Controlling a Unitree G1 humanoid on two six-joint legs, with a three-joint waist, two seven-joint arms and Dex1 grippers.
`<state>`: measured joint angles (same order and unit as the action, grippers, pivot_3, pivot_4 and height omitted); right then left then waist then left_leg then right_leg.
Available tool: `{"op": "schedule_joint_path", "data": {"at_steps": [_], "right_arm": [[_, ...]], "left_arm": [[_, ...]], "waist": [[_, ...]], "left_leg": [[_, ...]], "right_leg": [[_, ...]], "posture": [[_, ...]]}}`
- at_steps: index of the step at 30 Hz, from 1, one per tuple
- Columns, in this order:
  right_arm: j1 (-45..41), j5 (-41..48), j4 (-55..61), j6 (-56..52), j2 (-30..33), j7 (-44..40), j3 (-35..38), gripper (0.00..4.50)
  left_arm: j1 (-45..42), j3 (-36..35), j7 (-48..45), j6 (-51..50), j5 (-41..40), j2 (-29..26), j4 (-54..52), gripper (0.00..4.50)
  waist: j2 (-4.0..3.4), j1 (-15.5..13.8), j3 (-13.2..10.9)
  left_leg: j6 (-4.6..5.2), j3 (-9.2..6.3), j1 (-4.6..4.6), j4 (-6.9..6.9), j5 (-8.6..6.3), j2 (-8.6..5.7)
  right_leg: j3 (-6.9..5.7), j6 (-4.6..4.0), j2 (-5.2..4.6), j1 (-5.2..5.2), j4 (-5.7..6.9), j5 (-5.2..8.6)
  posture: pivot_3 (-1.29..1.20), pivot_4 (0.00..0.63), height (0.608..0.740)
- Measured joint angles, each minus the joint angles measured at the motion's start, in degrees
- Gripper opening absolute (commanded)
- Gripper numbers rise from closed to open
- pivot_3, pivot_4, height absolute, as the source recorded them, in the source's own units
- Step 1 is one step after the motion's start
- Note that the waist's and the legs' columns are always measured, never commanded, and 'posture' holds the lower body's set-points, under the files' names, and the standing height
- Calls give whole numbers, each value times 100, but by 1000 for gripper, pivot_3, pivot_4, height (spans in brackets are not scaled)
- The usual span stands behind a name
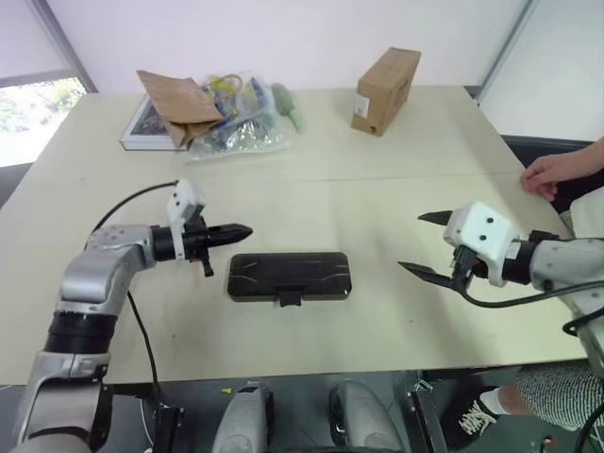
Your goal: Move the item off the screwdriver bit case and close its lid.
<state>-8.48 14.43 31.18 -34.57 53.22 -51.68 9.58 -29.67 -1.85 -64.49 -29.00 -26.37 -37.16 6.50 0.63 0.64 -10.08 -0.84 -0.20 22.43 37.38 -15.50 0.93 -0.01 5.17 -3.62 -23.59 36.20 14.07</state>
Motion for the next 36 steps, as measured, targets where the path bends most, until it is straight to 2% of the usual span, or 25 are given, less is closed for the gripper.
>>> {"op": "schedule_joint_path", "data": {"at_steps": [3, 10, 12, 14, 20, 30, 36], "right_arm": [[69, 114, 104, -125, -244, 187, -15, 4453], [187, 249, 375, -274, -288, 406, -140, 4453], [203, 243, 398, -271, -303, 471, -240, 3952], [209, 313, 479, -271, -433, 543, -225, 3185], [177, 756, 696, -450, -494, 534, -202, 53], [203, 2206, 1067, -1363, -490, 201, -176, 53], [-247, 2577, 610, -1898, -1171, 658, -751, 53]], "left_arm": [[-407, 63, 12, 230, 143, 156, 516, 0], [-1120, 322, -172, 778, 498, 467, 1515, 0], [-1295, 361, -236, 928, 599, 571, 1800, 0], [-1545, 468, -323, 1143, 765, 679, 2267, 0], [-2053, 784, -639, 1804, 1219, 1074, 3351, 0], [-2969, 1095, -1080, 2982, 1975, 1425, 5179, 0], [-3409, 1208, -1068, 3535, 2446, 1769, 6076, 0]], "waist": [[0, -6, 0], [1, -9, 0], [1, -9, 0], [1, -8, 0], [2, -5, 0], [6, -14, -2], [14, 4, -6]], "left_leg": [[0, -2, 0, 4, 0, 0], [0, -1, 1, 6, 0, 0], [0, 0, 2, 6, 0, -1], [0, -2, 2, 6, 0, -1], [1, -2, 3, 8, -1, -1], [4, -5, 6, 11, -2, -1], [5, -7, 6, 12, -3, 0]], "right_leg": [[-1, 1, 3, 0, 3, 0], [-2, 1, 3, 2, 2, 0], [-1, 1, 2, 2, 1, 0], [-2, 1, 4, 1, 2, 0], [-2, 2, 4, 2, 2, -1], [-5, 2, 4, 2, 2, -1], [-5, 2, 6, 0, 4, -1]], "posture": [[0, 150, 740], [0, 150, 740], [0, 150, 740], [0, 150, 740], [0, 150, 740], [0, 150, 740], [0, 150, 740]]}}
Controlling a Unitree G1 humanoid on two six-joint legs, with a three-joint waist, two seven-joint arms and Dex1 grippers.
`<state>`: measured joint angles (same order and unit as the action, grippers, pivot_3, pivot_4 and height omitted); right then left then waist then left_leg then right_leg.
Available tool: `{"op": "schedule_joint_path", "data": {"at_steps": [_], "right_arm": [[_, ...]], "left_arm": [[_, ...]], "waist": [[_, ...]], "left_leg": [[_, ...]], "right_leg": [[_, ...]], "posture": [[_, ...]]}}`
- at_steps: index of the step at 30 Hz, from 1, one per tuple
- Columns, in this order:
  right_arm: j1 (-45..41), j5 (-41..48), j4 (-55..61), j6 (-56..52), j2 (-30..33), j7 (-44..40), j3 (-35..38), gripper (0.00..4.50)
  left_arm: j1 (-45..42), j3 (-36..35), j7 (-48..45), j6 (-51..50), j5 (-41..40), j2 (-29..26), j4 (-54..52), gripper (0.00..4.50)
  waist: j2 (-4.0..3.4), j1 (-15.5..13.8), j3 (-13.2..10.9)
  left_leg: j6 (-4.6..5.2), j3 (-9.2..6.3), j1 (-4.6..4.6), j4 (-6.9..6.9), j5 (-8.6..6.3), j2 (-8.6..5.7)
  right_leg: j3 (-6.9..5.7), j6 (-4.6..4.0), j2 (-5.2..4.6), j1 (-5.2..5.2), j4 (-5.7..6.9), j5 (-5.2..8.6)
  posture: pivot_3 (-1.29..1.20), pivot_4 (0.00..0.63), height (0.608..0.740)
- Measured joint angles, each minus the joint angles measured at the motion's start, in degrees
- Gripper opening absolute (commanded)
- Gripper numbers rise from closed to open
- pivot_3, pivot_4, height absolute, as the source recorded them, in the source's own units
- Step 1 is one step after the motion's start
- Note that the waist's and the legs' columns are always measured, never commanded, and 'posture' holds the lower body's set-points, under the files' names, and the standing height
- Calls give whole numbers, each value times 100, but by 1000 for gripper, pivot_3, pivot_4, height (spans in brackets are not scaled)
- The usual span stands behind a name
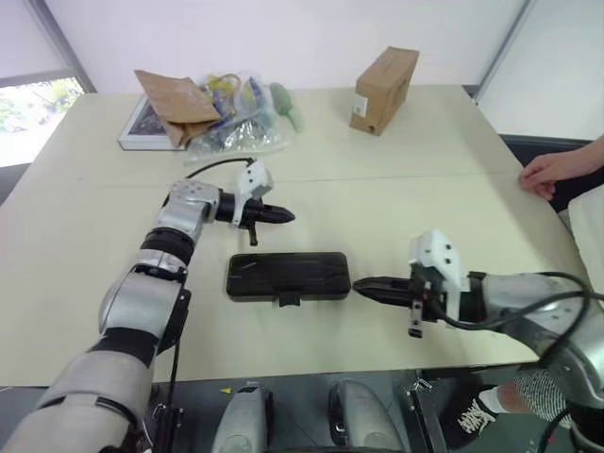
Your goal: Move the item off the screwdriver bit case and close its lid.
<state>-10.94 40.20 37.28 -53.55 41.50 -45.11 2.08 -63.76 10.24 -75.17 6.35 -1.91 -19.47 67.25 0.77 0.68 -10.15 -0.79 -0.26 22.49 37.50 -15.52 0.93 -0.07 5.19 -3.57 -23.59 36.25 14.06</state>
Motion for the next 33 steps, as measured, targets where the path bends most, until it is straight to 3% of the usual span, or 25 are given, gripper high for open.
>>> {"op": "schedule_joint_path", "data": {"at_steps": [6, 16, 22, 33], "right_arm": [[-578, -99, -290, -150, -691, 686, -552, 53], [-591, -257, -291, -589, -1160, 1388, -1377, 53], [-714, -373, -442, -861, -1444, 1770, -1511, 53], [-869, -687, -724, -979, -1697, 2030, -1748, 53]], "left_arm": [[-41, 24, 44, 353, 352, 204, 399, 0], [-39, 17, 38, 682, 638, 373, 473, 0], [-13, -13, 46, 810, 644, 371, 472, 0], [150, -16, 27, 990, 654, 332, 462, 0]], "waist": [[1, -9, 0], [1, -8, 0], [1, 0, 0], [0, 5, 1]], "left_leg": [[0, -3, 7, 2, 0, 0], [18, -14, 38, 39, -10, 0], [18, -13, 87, 62, -10, 0], [18, -13, 87, 63, -10, -1]], "right_leg": [[-2, 1, -1, -4, 1, 0], [-11, 1, 0, -16, 9, -1], [-10, 2, -1, -74, 40, -1], [-10, 2, -1, -77, 46, -1]], "posture": [[0, 150, 740], [0, 150, 740], [0, 150, 740], [0, 150, 740]]}}
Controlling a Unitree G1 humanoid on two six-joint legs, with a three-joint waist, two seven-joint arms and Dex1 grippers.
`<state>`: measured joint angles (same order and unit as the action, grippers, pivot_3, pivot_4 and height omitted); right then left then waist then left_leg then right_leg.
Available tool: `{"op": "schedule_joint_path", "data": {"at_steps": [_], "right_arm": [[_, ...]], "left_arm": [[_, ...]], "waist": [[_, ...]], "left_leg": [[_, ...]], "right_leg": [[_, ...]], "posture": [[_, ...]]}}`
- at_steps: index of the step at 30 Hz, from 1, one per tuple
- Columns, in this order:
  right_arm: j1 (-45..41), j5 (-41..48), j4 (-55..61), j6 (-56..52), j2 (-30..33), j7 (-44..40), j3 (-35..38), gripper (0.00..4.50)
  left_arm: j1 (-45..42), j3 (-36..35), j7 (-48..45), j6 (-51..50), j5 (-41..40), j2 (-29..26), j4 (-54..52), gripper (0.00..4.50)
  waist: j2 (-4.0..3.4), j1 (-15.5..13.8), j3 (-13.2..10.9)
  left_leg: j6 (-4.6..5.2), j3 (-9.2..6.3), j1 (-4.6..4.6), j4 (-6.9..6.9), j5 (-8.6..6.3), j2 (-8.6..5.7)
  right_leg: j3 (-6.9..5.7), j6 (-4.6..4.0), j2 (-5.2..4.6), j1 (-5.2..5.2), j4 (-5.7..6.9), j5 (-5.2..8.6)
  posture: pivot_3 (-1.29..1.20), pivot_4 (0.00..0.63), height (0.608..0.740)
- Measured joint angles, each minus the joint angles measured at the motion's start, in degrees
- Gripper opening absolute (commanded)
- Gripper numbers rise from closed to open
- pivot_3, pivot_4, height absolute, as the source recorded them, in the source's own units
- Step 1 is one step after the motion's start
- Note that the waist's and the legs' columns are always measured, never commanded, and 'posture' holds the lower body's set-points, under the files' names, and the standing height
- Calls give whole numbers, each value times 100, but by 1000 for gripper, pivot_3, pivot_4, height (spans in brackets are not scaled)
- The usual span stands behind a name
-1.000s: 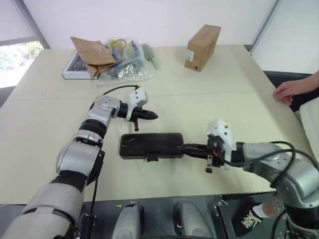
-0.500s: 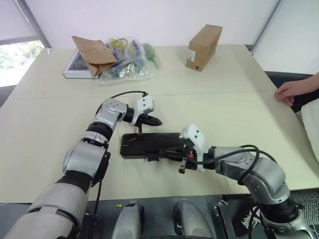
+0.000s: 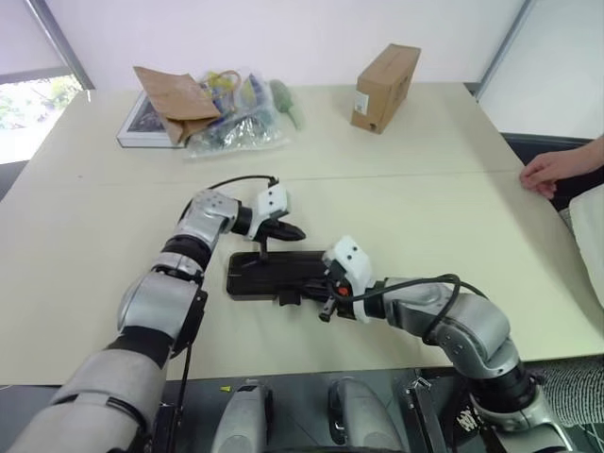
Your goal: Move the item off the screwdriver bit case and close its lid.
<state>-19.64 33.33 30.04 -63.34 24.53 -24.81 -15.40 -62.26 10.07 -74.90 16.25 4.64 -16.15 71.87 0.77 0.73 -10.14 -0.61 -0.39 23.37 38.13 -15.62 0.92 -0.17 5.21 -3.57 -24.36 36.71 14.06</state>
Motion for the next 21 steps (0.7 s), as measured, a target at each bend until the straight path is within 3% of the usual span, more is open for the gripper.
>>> {"op": "schedule_joint_path", "data": {"at_steps": [21], "right_arm": [[76, -45, 127, -375, 186, -273, -233, 53]], "left_arm": [[62, 1, -112, 296, 99, 7, -51, 0]], "waist": [[1, 3, 3]], "left_leg": [[0, 0, -2, 4, 0, 0]], "right_leg": [[1, 0, 0, 0, 10, 0]], "posture": [[0, 150, 740]]}}
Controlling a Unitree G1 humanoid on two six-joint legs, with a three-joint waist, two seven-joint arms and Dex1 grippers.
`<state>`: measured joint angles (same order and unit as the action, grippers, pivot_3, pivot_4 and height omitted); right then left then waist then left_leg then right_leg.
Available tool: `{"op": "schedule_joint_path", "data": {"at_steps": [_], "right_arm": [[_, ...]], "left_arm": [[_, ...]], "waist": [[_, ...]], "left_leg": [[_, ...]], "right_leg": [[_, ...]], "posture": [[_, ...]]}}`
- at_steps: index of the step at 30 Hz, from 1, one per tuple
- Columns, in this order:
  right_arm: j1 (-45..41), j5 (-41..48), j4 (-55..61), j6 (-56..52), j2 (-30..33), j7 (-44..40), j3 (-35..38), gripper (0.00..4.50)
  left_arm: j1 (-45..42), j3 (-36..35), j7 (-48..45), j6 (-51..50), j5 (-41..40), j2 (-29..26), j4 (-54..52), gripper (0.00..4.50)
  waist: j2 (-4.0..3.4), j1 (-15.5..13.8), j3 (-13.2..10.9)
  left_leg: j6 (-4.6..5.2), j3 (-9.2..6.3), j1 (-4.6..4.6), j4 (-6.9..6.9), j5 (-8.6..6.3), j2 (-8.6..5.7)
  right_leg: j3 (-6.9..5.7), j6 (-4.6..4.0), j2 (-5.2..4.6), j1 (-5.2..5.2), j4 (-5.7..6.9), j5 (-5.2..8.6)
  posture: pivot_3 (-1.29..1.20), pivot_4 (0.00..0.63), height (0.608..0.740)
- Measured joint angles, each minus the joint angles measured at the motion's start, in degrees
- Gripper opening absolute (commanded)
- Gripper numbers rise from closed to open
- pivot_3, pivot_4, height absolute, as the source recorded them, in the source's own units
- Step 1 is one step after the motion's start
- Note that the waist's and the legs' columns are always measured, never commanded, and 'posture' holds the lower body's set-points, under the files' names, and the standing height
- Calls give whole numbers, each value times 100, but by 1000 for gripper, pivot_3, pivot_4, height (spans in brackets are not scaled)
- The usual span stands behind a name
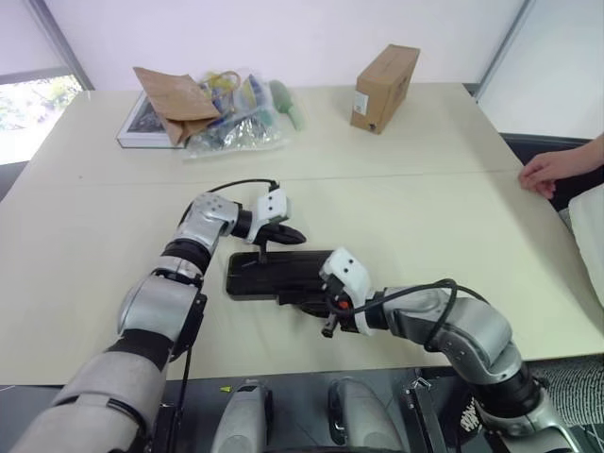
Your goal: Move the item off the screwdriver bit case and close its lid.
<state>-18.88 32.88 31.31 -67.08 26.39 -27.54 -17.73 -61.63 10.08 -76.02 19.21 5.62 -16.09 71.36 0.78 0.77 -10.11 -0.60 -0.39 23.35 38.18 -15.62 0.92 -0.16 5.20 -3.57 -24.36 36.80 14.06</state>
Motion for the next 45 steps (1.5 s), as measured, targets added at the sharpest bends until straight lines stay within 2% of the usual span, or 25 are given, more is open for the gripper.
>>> {"op": "schedule_joint_path", "data": {"at_steps": [15, 45], "right_arm": [[-23, -300, -241, 66, -188, 158, -106, 53], [-4, -580, -302, -19, -628, 632, -251, 53]], "left_arm": [[66, 149, -498, 38, 122, -80, -170, 0], [124, 251, -530, 140, 167, -244, -310, 0]], "waist": [[0, 31, 0], [0, 43, 1]], "left_leg": [[0, 0, -5, 3, 0, 0], [0, 0, -7, 3, 0, 2]], "right_leg": [[2, -1, 2, -1, 13, 0], [5, -1, 5, -6, 22, 1]], "posture": [[0, 150, 740], [0, 150, 740]]}}
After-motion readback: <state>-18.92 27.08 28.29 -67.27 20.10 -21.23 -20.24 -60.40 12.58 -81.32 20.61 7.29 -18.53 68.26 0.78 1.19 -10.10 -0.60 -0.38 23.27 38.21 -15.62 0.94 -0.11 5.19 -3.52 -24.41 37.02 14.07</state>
